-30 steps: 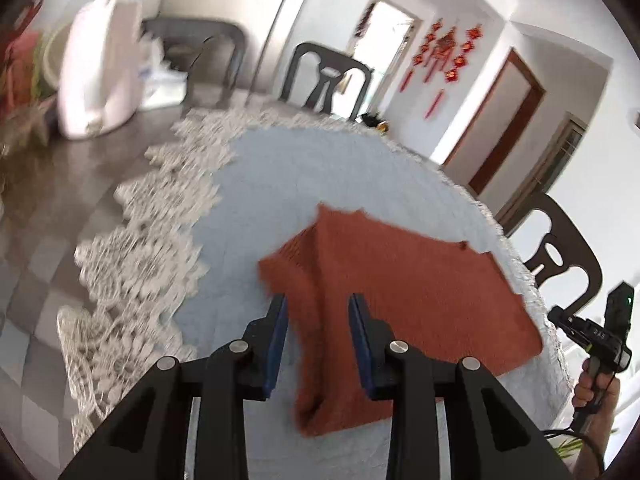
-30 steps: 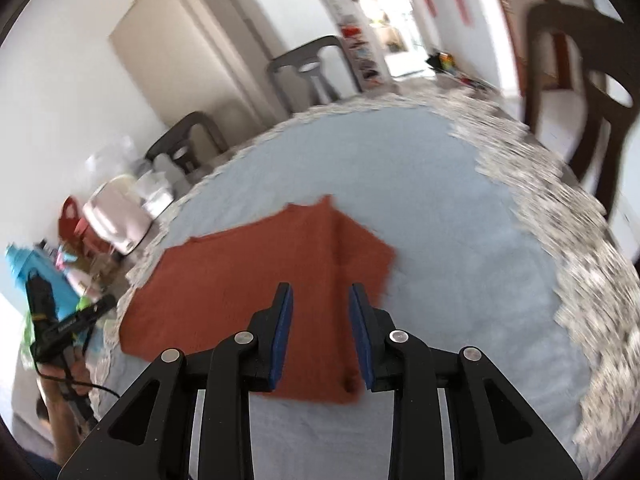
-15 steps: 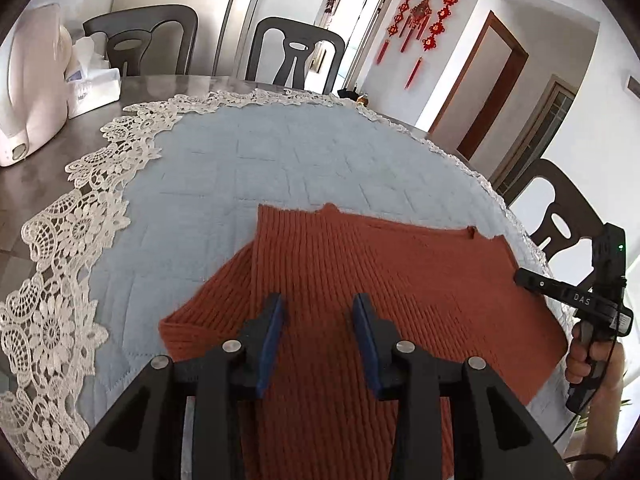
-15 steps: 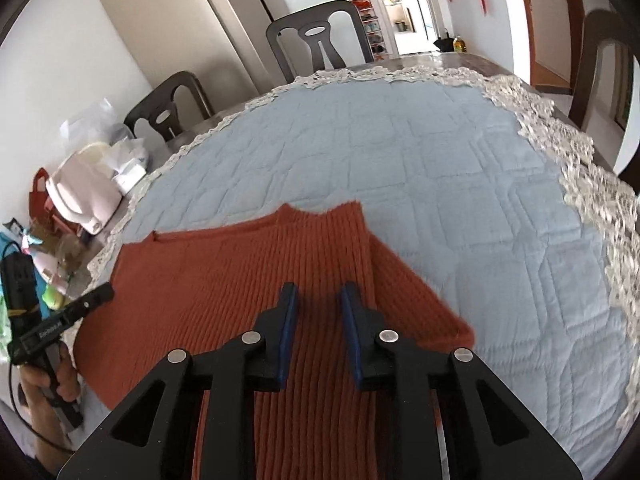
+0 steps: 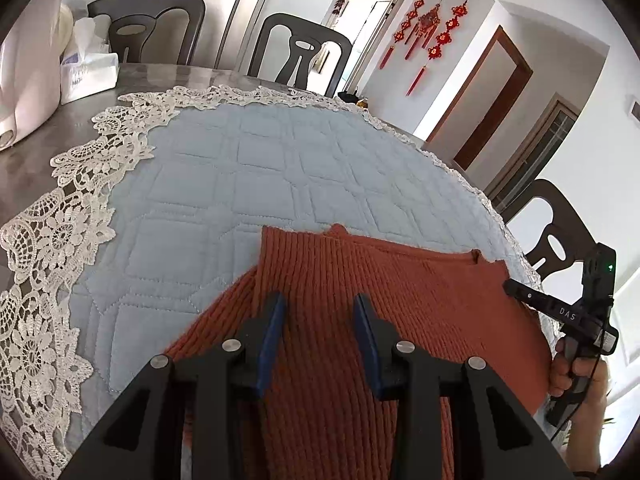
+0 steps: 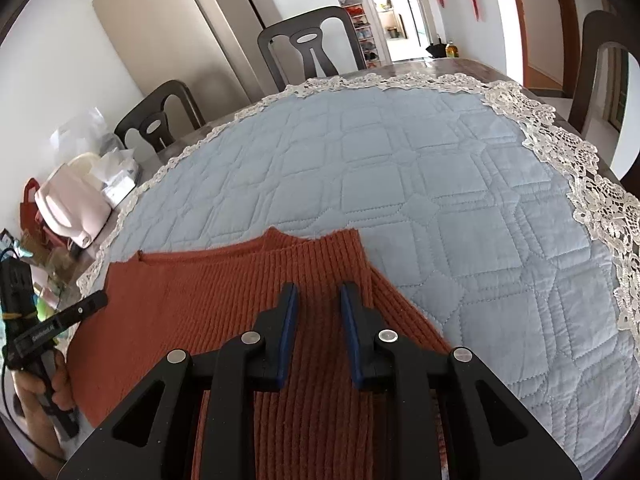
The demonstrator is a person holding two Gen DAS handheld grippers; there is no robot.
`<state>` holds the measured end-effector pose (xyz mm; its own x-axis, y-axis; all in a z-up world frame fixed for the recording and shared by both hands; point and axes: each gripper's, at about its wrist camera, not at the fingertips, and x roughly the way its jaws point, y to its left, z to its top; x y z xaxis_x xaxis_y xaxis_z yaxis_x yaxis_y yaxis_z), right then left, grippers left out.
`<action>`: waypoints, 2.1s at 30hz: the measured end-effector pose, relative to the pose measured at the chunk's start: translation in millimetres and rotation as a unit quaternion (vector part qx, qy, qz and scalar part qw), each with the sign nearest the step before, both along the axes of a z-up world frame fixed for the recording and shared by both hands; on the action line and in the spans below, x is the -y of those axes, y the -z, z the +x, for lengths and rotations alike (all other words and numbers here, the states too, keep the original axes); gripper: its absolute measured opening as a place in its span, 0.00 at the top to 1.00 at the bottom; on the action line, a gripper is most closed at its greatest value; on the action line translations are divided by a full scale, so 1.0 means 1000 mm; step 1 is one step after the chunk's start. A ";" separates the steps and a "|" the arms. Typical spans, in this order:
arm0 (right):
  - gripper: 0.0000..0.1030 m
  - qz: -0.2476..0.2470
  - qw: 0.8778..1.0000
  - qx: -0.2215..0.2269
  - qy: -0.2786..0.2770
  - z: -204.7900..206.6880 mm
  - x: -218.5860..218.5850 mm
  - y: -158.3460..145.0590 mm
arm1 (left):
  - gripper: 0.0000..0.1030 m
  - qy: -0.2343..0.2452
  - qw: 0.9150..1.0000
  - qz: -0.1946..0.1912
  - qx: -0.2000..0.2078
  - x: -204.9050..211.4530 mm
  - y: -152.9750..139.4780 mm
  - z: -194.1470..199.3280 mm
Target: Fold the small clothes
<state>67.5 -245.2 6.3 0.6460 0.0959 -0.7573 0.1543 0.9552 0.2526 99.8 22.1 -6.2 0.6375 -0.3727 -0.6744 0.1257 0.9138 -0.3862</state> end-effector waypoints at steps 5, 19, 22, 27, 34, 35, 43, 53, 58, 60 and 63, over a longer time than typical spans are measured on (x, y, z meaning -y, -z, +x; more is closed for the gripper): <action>0.76 -0.015 1.000 0.013 -0.003 -0.015 -0.006 -0.013 | 0.62 -0.009 1.000 0.023 0.007 0.003 -0.008 -0.009; 0.67 -0.058 0.993 0.022 -0.102 -0.047 -0.062 -0.015 | 0.43 -0.081 0.997 -0.008 0.012 -0.041 -0.008 -0.075; 0.66 -0.053 0.990 0.028 -0.131 -0.042 -0.078 -0.016 | 0.43 -0.081 0.996 -0.037 -0.006 -0.044 0.000 -0.071; 0.66 -0.054 0.984 0.022 -0.168 -0.036 -0.101 -0.008 | 0.42 -0.072 0.996 -0.058 -0.006 -0.037 0.005 -0.065; 0.66 -0.059 0.982 0.011 -0.180 -0.038 -0.105 -0.001 | 0.42 -0.057 0.994 -0.092 -0.008 -0.030 0.007 -0.068; 0.66 -0.055 0.983 0.011 -0.176 -0.039 -0.102 -0.001 | 0.42 -0.056 0.994 -0.093 -0.008 -0.030 0.007 -0.070; 0.66 -0.037 0.985 0.012 -0.167 -0.041 -0.096 -0.003 | 0.43 -0.064 0.991 -0.120 -0.008 -0.033 0.011 -0.070; 0.66 -0.033 0.990 0.022 -0.136 -0.048 -0.073 -0.009 | 0.80 -0.064 0.992 -0.105 -0.009 -0.030 0.005 -0.065; 0.66 -0.025 0.992 0.033 -0.116 -0.056 -0.056 -0.015 | 0.83 -0.046 0.992 -0.114 0.021 -0.025 -0.023 -0.066; 0.66 -0.021 0.993 0.038 -0.106 -0.060 -0.049 -0.018 | 0.83 -0.029 0.992 -0.118 0.036 -0.015 -0.039 -0.064; 0.66 -0.007 0.994 0.044 -0.095 -0.063 -0.040 -0.020 | 0.84 0.002 0.991 -0.120 0.057 0.005 -0.059 -0.058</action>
